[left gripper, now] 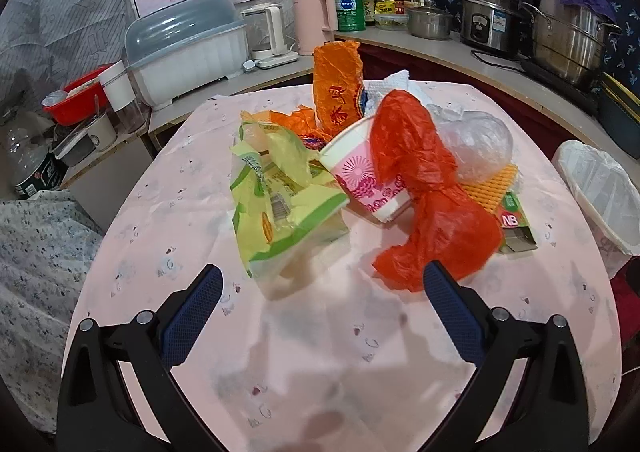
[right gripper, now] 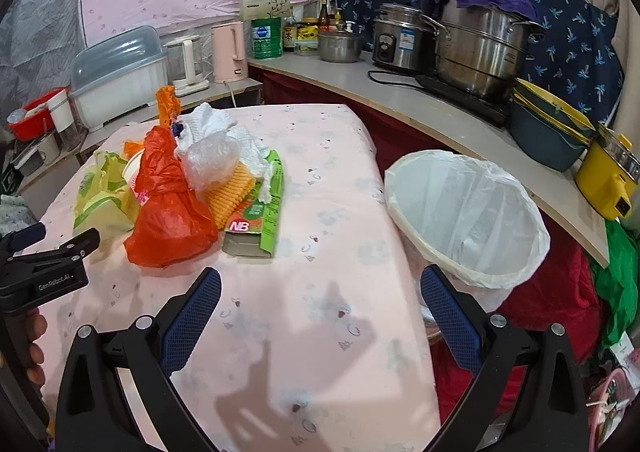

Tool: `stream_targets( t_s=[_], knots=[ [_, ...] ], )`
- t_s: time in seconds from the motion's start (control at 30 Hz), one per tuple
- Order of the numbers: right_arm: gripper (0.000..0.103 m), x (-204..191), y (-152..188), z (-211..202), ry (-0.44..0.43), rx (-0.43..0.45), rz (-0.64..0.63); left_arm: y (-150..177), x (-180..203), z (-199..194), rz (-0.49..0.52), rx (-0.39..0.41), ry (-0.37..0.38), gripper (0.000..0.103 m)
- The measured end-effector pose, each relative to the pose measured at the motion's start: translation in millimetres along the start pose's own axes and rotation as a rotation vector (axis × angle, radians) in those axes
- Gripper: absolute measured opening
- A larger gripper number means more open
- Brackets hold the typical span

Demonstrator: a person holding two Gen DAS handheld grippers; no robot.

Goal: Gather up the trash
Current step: 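Grasp the red plastic bag with the right tool while the left tool grasps the yellow-green snack bag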

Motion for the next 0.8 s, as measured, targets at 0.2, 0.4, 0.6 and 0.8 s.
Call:
stream_targets(
  t_s=[0.2, 0.4, 0.6, 0.8],
  knots=[
    [0.096, -37.3, -17.9, 20.4, -0.057, -0.005, -0.039, -10.1, -18.6, 31.0, 0.013, -0.012, 0.013, 0.095],
    [0.096, -73.5, -34.9, 49.5, -0.119, -0.027, -0.069, -11.9, -25.7, 53.6, 0.007, -0.047, 0.075, 0.078],
    [0.096, -102.5, -49.5, 83.1, -0.187, -0.064, -0.071, -12.8, -29.7, 66.9, -0.018, -0.076, 0.130, 0.047],
    [0.088, -122.0, -48.1, 111.5, -0.232, -0.120, -0.068, -10.6, -28.3, 73.4, -0.036, -0.101, 0.166, 0.017]
  ],
)
Point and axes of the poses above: each gripper's, at about its wrist camera, not at the fingertips, and z roughly the way its jaws point, x to its right, y to its underside, the point moved 1 cm from there along z, roughly the way its jaws point, and after that the axes turned 2 degrees about -y, right-handed, at the moved point
